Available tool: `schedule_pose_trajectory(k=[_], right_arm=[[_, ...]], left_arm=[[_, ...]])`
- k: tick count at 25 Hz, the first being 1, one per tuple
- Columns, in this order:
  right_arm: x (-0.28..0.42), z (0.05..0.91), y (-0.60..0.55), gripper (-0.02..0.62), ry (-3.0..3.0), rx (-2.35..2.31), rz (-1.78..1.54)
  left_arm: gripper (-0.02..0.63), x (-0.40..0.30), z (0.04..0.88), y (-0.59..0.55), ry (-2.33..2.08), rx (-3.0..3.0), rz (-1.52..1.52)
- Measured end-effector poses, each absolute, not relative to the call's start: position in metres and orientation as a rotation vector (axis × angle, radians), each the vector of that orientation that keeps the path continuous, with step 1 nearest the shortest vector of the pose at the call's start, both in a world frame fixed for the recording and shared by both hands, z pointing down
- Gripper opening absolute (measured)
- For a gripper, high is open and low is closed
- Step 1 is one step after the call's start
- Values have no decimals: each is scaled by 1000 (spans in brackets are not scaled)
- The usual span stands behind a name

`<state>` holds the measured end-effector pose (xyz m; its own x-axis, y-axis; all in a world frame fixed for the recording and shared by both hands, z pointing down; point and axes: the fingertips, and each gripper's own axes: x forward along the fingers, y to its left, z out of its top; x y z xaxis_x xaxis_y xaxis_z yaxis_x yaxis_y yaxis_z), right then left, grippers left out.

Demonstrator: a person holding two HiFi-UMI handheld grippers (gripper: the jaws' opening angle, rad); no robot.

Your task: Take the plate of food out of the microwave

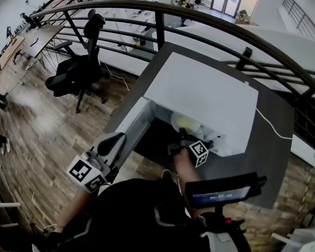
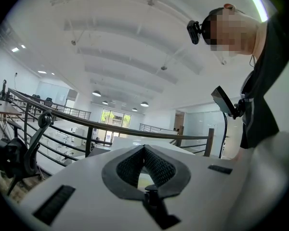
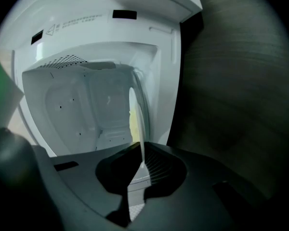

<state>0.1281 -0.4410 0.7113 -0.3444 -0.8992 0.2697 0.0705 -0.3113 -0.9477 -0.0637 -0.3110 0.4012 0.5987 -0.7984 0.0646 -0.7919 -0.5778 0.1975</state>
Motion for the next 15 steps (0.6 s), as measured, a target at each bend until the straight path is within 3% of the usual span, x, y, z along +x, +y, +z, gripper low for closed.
schedule_pose_trajectory(k=[15], right_arm=[[122, 694, -397, 17, 1255, -1088, -1695]], left_arm=[[5, -60, 396, -281, -1217, 2684, -72]])
